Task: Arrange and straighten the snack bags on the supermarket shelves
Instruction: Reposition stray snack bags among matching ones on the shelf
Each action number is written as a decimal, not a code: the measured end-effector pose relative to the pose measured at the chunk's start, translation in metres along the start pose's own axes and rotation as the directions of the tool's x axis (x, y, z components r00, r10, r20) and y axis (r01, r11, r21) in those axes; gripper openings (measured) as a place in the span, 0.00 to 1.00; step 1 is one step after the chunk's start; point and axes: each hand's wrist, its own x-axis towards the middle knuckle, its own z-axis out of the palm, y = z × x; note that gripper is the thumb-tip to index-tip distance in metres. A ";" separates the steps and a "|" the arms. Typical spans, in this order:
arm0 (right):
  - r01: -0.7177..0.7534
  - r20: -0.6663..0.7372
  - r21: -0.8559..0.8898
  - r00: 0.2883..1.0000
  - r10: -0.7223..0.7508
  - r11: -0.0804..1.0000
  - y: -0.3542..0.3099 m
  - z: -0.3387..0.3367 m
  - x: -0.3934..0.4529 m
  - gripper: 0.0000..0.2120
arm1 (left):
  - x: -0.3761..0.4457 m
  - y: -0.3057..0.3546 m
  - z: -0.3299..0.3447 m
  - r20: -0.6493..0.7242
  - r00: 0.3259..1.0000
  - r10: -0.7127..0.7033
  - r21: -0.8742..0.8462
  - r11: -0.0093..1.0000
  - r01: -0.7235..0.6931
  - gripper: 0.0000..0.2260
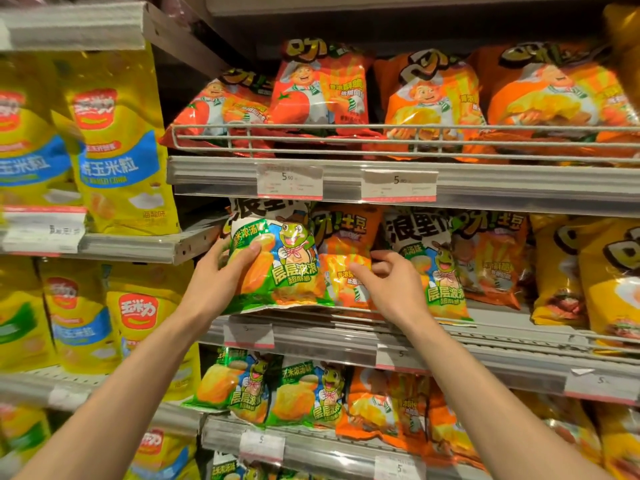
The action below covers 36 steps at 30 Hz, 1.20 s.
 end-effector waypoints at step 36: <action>0.026 -0.343 -0.508 0.911 -0.230 0.861 0.079 -0.124 -0.006 0.30 | -0.001 -0.001 0.066 0.117 0.991 0.071 0.128 0.988 -0.086 0.43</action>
